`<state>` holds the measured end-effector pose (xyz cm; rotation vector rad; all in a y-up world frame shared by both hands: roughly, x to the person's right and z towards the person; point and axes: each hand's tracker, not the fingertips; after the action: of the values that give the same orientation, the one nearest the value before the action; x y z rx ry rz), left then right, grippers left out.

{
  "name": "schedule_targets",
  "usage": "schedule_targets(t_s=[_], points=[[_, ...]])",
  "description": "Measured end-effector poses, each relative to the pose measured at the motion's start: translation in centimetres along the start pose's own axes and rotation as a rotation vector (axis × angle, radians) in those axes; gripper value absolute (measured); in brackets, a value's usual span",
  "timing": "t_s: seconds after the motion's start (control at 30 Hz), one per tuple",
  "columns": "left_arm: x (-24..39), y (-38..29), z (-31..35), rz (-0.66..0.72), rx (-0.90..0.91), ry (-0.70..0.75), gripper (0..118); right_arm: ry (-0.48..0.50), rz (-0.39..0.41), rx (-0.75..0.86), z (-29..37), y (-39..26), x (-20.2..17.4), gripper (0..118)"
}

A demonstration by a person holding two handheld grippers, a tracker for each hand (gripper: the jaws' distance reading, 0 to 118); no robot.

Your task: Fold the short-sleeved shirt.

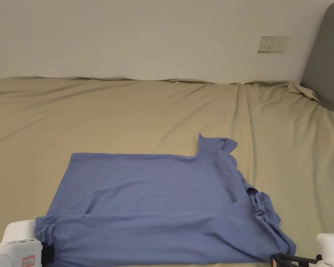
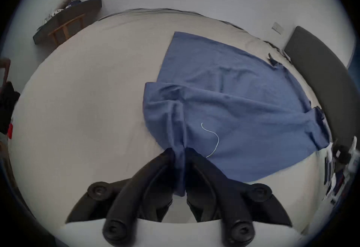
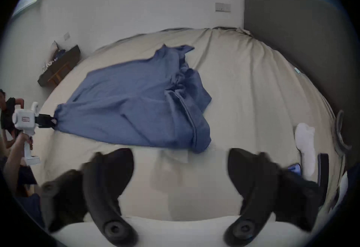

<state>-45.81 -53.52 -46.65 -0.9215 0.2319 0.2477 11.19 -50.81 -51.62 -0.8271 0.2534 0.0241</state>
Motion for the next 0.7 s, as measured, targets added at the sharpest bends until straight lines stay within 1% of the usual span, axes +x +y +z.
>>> schedule_targets(t_s=[0.07, 0.1, 0.13, 0.17, 0.2, 0.23, 0.27, 0.3, 0.33, 0.4, 0.47, 0.5, 0.53, 0.6, 0.67, 0.7], points=[[0.0, -0.3, -0.2, -0.016, 0.006, -0.010, 10, -0.027, 0.024, -0.024, -2.3, 0.8, 0.3, 104], [-0.1, -0.4, -0.2, -0.028, 0.002, -0.001, 10, -0.024, 0.014, -0.028, -3.5, 1.3, 0.5, 104], [-0.4, -0.4, -0.2, -0.019, 0.005, -0.005, 10, -0.016, -0.009, -0.043, -4.5, 1.7, 0.7, 104], [-0.6, -0.3, -0.2, -0.004, 0.006, -0.013, 10, 0.016, -0.046, -0.062, -5.4, 1.9, 1.1, 102], [-0.7, -0.3, -0.1, 0.014, 0.003, -0.020, 10, 0.023, -0.077, -0.076, -6.0, 2.2, 1.2, 96], [-0.9, -0.3, -0.1, 0.027, 0.003, -0.026, 10, 0.046, -0.091, -0.072, -6.2, 2.5, 1.3, 77], [-1.2, -0.3, -0.2, 0.035, 0.001, -0.035, 10, 0.068, -0.081, -0.068, -6.3, 2.6, 1.4, 33], [-1.4, -0.3, -0.3, 0.043, -0.002, -0.045, 10, 0.056, -0.069, -0.066, -6.3, 2.6, 1.2, 8], [-1.9, -0.2, -0.6, 0.056, -0.006, -0.063, 10, 0.041, -0.049, -0.071, -6.6, 2.6, 1.0, 7], [-2.6, -0.2, -0.6, 0.103, -0.025, -0.108, 9, 0.054, -0.061, -0.101, -6.6, 2.7, 1.1, 6], [-3.3, -0.2, 0.0, 0.146, -0.016, -0.135, 9, 0.056, -0.039, -0.071, -5.2, 2.7, 0.9, 6], [-3.7, -0.1, 0.5, 0.134, 0.013, -0.125, 8, 0.074, -0.037, -0.026, -4.3, 2.8, 1.0, 6], [-4.0, -0.2, 1.0, 0.128, 0.026, -0.142, 8, 0.085, -0.054, 0.002, -3.3, 3.0, 1.2, 6], [-3.9, -0.3, 2.3, 0.117, 0.039, -0.142, 8, 0.119, -0.082, 0.005, -1.6, 3.4, 1.5, 6], [-3.6, -0.5, 3.7, 0.082, 0.071, -0.137, 8, 0.113, -0.075, 0.022, 0.1, 3.5, 1.5, 6], [-3.5, -0.6, 4.5, 0.064, 0.079, -0.136, 8, 0.103, -0.054, 0.030, 0.9, 3.6, 1.5, 6]])
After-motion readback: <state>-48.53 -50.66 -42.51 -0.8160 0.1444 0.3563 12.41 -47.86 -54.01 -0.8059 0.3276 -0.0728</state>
